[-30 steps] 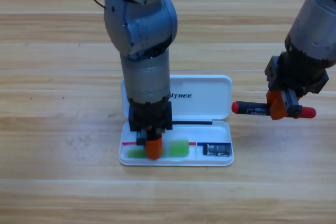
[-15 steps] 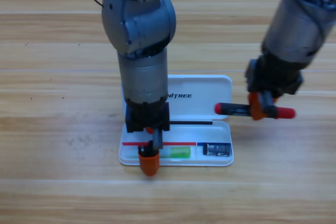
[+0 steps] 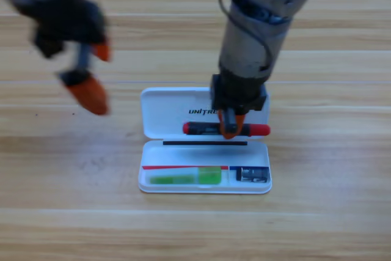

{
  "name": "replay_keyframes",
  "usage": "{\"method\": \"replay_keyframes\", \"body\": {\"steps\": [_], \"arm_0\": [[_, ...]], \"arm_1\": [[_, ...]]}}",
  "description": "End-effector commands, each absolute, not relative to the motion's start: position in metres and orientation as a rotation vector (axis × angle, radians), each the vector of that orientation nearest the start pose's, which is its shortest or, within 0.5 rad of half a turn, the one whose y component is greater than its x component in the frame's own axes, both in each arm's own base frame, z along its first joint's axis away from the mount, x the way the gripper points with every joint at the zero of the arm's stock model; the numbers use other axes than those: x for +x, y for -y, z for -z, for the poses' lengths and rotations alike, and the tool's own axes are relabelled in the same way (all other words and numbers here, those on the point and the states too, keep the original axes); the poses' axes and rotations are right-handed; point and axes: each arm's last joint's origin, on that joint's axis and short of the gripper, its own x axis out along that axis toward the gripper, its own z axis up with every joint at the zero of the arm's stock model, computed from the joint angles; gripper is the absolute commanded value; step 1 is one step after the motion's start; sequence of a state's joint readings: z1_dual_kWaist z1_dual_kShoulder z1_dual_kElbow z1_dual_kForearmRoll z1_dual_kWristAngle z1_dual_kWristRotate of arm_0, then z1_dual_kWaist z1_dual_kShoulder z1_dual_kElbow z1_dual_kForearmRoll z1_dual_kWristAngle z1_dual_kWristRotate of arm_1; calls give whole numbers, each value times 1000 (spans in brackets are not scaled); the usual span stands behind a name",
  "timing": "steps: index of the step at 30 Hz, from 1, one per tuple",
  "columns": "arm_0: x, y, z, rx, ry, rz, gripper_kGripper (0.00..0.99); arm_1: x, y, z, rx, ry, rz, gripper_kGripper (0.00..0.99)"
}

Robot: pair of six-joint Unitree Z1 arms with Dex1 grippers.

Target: Clean up eraser and pencils

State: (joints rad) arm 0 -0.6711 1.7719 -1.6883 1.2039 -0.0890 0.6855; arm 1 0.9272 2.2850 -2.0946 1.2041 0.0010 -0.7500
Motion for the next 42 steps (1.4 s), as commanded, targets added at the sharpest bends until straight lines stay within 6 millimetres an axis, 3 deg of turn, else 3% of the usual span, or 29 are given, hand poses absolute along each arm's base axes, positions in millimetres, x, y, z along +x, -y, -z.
{"method": "replay_keyframes", "body": {"steps": [1,8,19,20,21,23,24,28,34,38,42], "arm_0": [[285,134,-333,784,-1113,984,990],[284,127,-297,757,-1140,1004,990],[286,126,-285,743,-1148,1011,990],[286,126,-286,743,-1146,1010,990],[287,125,-286,743,-1146,1009,990],[287,124,-286,742,-1145,1007,989],[288,124,-286,741,-1145,1005,989],[288,124,-285,741,-1145,1005,989],[302,121,-295,725,-1089,975,988],[341,120,-298,670,-1028,971,907],[383,120,-281,582,-996,1019,778]], "arm_1": [[283,-415,-206,-1319,-1062,-1278,0],[290,-422,-191,-1327,-1069,-1267,0],[289,-420,-192,-1316,-1096,-1253,0],[288,-420,-194,-1313,-1098,-1250,49],[287,-419,-195,-1308,-1103,-1248,282],[285,-418,-201,-1295,-1106,-1239,842],[284,-418,-205,-1286,-1105,-1237,934],[271,-411,-242,-1227,-1061,-1271,968],[232,-374,-330,-1097,-922,-1376,973],[197,-335,-382,-959,-842,-1495,971],[165,-293,-403,-807,-724,-1541,974]]}}
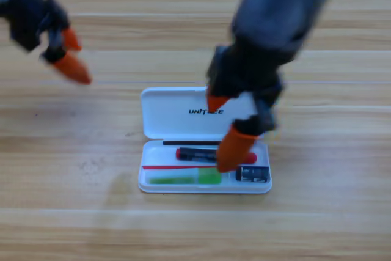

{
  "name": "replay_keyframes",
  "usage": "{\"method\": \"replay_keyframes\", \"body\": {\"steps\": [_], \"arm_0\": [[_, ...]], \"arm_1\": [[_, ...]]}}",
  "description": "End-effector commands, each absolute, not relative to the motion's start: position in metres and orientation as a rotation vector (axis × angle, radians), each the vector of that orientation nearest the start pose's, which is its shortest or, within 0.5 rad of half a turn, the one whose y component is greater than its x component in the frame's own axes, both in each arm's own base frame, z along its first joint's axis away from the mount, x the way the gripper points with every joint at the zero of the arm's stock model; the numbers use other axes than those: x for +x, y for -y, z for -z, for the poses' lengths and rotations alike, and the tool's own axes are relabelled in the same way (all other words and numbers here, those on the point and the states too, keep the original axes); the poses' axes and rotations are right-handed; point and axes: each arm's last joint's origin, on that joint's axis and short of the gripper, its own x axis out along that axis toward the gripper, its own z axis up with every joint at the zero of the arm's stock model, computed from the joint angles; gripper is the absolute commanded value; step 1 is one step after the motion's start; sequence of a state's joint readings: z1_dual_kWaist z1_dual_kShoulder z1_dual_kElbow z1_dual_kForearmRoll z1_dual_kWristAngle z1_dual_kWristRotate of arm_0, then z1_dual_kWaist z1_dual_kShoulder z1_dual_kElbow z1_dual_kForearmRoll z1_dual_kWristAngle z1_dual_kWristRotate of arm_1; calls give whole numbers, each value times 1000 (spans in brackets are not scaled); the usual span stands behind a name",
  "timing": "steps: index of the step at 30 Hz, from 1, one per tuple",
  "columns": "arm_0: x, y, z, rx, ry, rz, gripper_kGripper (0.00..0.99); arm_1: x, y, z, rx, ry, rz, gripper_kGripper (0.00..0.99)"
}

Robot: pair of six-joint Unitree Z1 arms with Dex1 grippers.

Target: Clean up eraser and pencils

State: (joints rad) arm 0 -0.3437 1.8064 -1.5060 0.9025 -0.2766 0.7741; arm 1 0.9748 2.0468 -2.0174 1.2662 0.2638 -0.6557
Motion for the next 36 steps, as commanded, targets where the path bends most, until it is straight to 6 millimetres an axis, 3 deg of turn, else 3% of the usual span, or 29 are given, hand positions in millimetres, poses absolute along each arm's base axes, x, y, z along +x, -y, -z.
{"method": "replay_keyframes", "body": {"steps": [1,4,6,7,15,24,30,36], "arm_0": [[392,121,-276,556,-990,1035,741],[409,125,-254,502,-956,1121,422],[416,129,-241,466,-935,1165,60],[418,129,-235,442,-939,1173,0],[424,134,-196,364,-1010,1211,0],[422,167,-155,335,-1067,1358,0],[412,189,-148,291,-1085,1469,0],[401,206,-156,269,-1096,1545,0]], "arm_1": [[158,-282,-406,-771,-686,-1534,974],[143,-256,-409,-687,-601,-1517,982],[135,-244,-408,-665,-581,-1512,982],[133,-241,-406,-657,-587,-1507,982],[131,-238,-391,-650,-637,-1519,983],[132,-240,-389,-644,-646,-1532,983],[132,-241,-390,-638,-642,-1529,983],[135,-246,-386,-637,-652,-1532,983]]}}
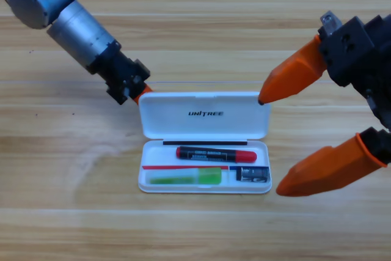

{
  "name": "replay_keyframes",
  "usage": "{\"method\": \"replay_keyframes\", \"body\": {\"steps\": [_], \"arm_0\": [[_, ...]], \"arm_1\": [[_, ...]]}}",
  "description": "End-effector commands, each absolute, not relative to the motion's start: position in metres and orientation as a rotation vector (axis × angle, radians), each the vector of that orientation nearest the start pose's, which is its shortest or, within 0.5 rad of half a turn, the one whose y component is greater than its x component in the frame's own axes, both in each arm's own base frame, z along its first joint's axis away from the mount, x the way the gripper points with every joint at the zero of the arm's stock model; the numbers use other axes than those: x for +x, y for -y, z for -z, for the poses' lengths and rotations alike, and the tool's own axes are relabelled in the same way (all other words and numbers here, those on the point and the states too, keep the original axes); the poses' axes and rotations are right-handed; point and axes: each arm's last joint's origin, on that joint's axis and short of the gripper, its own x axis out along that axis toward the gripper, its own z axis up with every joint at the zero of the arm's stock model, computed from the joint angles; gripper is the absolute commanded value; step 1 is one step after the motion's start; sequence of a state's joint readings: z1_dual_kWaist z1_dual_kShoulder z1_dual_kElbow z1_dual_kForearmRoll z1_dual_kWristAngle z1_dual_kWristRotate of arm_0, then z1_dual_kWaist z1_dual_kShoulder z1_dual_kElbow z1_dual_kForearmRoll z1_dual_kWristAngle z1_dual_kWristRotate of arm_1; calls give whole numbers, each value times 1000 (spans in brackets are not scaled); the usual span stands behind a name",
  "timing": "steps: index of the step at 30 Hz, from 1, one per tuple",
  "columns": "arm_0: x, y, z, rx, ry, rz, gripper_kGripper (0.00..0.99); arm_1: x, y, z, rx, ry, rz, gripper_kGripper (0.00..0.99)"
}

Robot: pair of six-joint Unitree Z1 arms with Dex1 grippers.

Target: Clean up eraser and pencils

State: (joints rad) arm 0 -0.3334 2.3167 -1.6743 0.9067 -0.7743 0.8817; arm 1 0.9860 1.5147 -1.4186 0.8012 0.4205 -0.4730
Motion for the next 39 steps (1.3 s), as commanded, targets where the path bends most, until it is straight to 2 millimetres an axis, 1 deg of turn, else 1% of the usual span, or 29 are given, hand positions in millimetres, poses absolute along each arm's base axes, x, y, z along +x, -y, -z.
{"method": "replay_keyframes", "body": {"steps": [1,6,12,16,21,25,30,32,39], "arm_0": [[400,208,-158,267,-1098,1551,0],[392,214,-173,281,-1081,1568,0],[379,224,-177,306,-1090,1594,0],[368,229,-185,357,-1087,1593,0],[346,239,-202,478,-1058,1545,0],[329,248,-211,560,-1044,1513,0],[311,258,-213,646,-1030,1475,0],[306,260,-212,666,-1028,1460,0],[289,268,-202,745,-1032,1421,0]], "arm_1": [[135,-247,-386,-634,-653,-1536,983],[136,-249,-384,-626,-662,-1552,983],[136,-249,-385,-623,-660,-1553,983],[136,-250,-384,-623,-664,-1552,983],[137,-250,-383,-620,-671,-1550,983],[137,-251,-383,-617,-675,-1548,983],[137,-251,-383,-615,-677,-1547,983],[138,-252,-382,-615,-680,-1547,983],[140,-255,-379,-618,-692,-1547,983]]}}
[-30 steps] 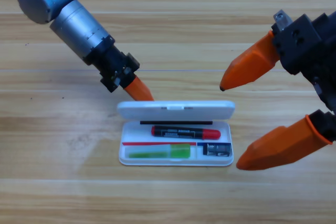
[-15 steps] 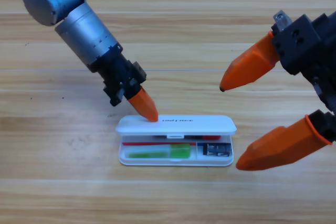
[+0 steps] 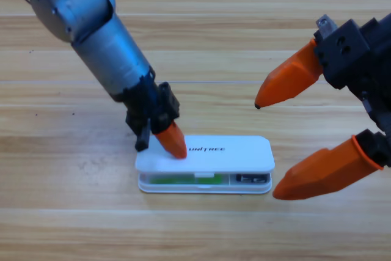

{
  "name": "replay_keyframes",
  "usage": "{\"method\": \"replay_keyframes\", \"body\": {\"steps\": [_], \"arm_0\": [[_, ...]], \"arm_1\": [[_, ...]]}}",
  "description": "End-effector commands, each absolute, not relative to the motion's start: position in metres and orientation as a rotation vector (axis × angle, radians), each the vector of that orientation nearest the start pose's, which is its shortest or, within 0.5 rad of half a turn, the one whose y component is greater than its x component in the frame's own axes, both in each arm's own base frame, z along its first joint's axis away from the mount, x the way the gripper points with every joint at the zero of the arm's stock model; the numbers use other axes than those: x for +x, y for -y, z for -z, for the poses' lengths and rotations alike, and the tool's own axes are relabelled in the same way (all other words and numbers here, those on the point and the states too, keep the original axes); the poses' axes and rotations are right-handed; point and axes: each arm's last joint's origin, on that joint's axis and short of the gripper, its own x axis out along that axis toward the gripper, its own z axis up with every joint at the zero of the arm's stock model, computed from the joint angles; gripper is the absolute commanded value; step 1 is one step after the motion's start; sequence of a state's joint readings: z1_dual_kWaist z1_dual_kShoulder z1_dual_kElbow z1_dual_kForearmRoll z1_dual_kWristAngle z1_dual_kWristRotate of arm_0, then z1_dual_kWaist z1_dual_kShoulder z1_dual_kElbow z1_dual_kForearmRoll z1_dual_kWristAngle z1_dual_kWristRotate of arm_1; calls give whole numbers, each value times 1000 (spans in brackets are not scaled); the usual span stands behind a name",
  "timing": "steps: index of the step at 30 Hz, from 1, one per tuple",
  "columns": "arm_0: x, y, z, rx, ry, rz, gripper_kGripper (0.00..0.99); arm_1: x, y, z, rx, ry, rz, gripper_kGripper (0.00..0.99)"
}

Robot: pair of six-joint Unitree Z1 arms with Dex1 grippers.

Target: Clean up eraser and pencils

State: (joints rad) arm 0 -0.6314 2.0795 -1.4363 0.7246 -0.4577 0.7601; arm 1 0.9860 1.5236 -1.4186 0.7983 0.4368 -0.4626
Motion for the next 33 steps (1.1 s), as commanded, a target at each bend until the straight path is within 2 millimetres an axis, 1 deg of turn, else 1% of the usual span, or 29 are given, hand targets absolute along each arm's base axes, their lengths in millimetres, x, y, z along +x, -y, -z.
{"method": "replay_keyframes", "body": {"steps": [1,5,9,15,17,18,20,21,24,27,29,31,33], "arm_0": [[287,268,-200,753,-1031,1417,0],[281,269,-192,803,-1018,1385,0],[269,267,-182,865,-993,1346,0],[252,258,-156,947,-968,1290,0],[250,257,-156,950,-966,1289,0],[250,257,-160,947,-957,1286,0],[250,257,-179,944,-921,1276,0],[250,256,-195,938,-897,1268,0],[240,247,-254,907,-825,1250,0],[217,227,-321,868,-727,1254,0],[198,211,-360,826,-656,1271,0],[181,198,-389,792,-606,1312,0],[162,190,-412,772,-567,1365,0]], "arm_1": [[140,-256,-379,-618,-694,-1547,983],[141,-257,-378,-618,-695,-1547,983],[142,-259,-376,-620,-704,-1547,983],[142,-259,-375,-620,-705,-1547,983],[142,-259,-376,-620,-702,-1547,983],[142,-259,-376,-619,-702,-1548,983],[142,-259,-376,-619,-703,-1546,983],[142,-259,-376,-619,-703,-1546,983],[142,-259,-377,-617,-703,-1546,983],[143,-260,-377,-607,-713,-1540,983],[143,-260,-377,-603,-715,-1536,985],[143,-260,-377,-603,-716,-1533,986],[143,-260,-378,-602,-715,-1533,988]]}}
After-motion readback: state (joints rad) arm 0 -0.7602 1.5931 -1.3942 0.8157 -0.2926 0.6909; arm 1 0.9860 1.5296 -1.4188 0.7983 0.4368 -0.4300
